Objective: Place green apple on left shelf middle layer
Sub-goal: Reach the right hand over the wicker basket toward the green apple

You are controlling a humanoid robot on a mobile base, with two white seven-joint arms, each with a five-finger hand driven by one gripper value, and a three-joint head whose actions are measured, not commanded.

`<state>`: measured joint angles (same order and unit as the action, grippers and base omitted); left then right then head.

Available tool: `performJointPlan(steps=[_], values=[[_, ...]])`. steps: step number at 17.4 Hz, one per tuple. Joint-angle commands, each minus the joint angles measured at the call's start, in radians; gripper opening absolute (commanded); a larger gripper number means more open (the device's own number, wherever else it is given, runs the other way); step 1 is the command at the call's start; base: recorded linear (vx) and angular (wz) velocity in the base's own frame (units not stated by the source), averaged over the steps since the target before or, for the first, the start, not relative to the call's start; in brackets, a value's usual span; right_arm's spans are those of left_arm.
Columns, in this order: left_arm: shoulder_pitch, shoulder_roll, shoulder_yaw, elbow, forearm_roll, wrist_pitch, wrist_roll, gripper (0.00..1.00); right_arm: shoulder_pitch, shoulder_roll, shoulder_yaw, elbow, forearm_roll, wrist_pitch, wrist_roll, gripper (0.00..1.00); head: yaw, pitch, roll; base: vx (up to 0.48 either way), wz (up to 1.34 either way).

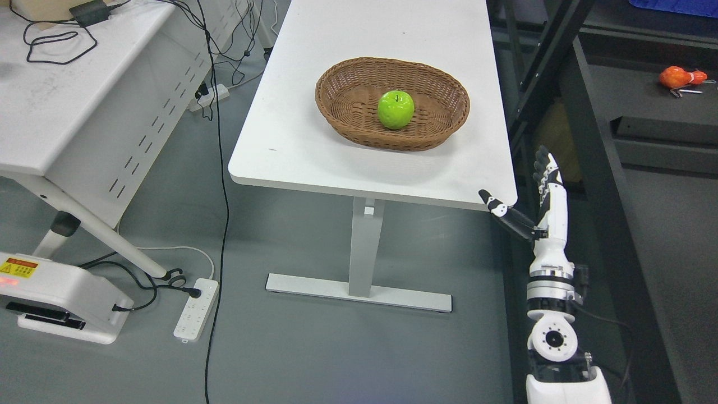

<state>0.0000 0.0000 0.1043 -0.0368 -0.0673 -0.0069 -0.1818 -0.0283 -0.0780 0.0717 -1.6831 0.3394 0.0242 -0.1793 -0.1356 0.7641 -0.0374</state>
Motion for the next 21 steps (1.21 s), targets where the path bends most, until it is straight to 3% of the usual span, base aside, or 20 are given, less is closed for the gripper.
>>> performJointPlan(steps=[1, 2, 4, 5, 9, 14, 21], values=[[-0.021, 0.017, 0.000, 0.000, 0.000, -0.001, -0.001, 1.00, -0.079, -0.180, 0.077, 0.019, 0.325, 0.102, 0.046, 0.98, 0.0000, 0.000, 0.000, 0.000, 0.00], [-0.021, 0.017, 0.000, 0.000, 0.000, -0.001, -0.001, 1.00, -0.081, -0.190, 0.044, 0.014, 0.307, 0.068, 0.052, 1.00, 0.0000, 0.000, 0.000, 0.028, 0.05], [-0.021, 0.017, 0.000, 0.000, 0.001, -0.001, -0.001, 1.00, -0.084, -0.200, -0.015, 0.014, 0.284, -0.121, 0.064, 1.00, 0.0000, 0.000, 0.000, 0.069, 0.11], [-0.021, 0.017, 0.000, 0.000, 0.000, -0.001, -0.001, 1.00, -0.088, -0.197, -0.032, 0.013, 0.270, -0.159, 0.089, 1.00, 0.0000, 0.000, 0.000, 0.099, 0.14], [-0.021, 0.017, 0.000, 0.000, 0.001, -0.001, -0.001, 1.00, -0.192, -0.187, 0.003, 0.014, 0.265, -0.112, 0.236, 0.98, 0.0000, 0.000, 0.000, 0.132, 0.19], [-0.021, 0.017, 0.000, 0.000, 0.000, -0.001, -0.001, 1.00, -0.291, -0.138, 0.118, 0.054, 0.279, -0.038, 0.247, 0.98, 0.0000, 0.000, 0.000, 0.144, 0.22], [-0.021, 0.017, 0.000, 0.000, 0.000, -0.001, -0.001, 1.00, -0.392, -0.137, 0.284, 0.278, 0.383, -0.038, 0.271, 0.98, 0.0000, 0.000, 0.000, 0.114, 0.13]])
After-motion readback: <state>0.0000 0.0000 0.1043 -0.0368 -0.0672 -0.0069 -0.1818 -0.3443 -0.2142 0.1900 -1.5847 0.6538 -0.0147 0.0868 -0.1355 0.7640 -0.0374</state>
